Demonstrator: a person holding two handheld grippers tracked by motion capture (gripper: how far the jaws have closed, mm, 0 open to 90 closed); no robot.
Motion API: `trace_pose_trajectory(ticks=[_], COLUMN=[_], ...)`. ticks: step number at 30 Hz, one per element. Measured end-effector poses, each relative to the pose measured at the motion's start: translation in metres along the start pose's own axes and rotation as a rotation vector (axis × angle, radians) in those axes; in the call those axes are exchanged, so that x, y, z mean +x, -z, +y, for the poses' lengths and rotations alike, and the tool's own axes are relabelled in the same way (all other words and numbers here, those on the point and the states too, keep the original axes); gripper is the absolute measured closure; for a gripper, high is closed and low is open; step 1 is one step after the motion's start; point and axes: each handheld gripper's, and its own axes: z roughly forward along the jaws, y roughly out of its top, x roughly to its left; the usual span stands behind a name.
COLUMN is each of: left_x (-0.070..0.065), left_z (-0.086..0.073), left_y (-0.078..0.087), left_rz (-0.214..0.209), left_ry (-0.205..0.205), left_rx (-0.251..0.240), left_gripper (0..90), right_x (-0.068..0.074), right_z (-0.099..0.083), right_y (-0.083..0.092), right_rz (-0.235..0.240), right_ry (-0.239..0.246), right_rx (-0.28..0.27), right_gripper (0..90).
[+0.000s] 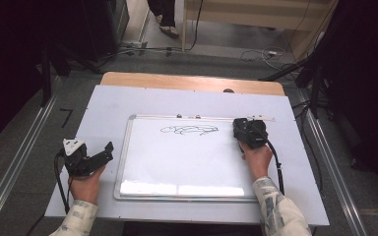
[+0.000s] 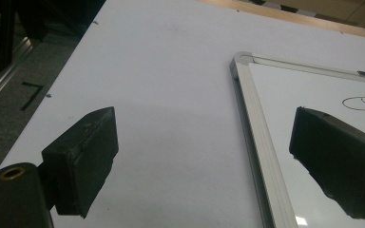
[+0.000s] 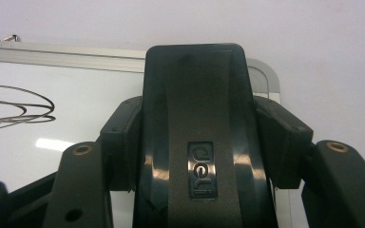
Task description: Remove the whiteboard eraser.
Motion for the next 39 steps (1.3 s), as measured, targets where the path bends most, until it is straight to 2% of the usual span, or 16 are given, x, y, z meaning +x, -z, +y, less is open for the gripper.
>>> trace_pose_trajectory(ticks=[27, 30, 31, 33, 39], left_x=[0.000, 0.000, 0.000, 0.000, 0.001], left_z=[0.000, 0.000, 0.000, 0.000, 0.000], left_y=[0.000, 0.000, 0.000, 0.000, 0.001], left_rz=[-0.003, -0.002, -0.002, -0.002, -0.001], left_ry=[-0.001, 0.000, 0.001, 0.000, -0.002], left_rx=[-0.003, -0.005, -0.005, -0.005, -0.004], left_gripper=[9.7, 9.7, 9.7, 9.7, 9.7], right_x=[0.003, 0.004, 0.004, 0.004, 0.005], right_z=[0.000, 0.000, 0.002, 0.004, 0.006], right_y=[0.003, 0.005, 0.010, 0.014, 0.020], right_rz=[-0.013, -0.012, -0.010, -0.004, 0.010], right_ry=[0.017, 0.018, 0.017, 0.020, 0.022], right_rx=[0.010, 0.000, -0.023, -0.034, -0.041], right_gripper=[38.7, 38.6, 38.6, 38.6, 38.6])
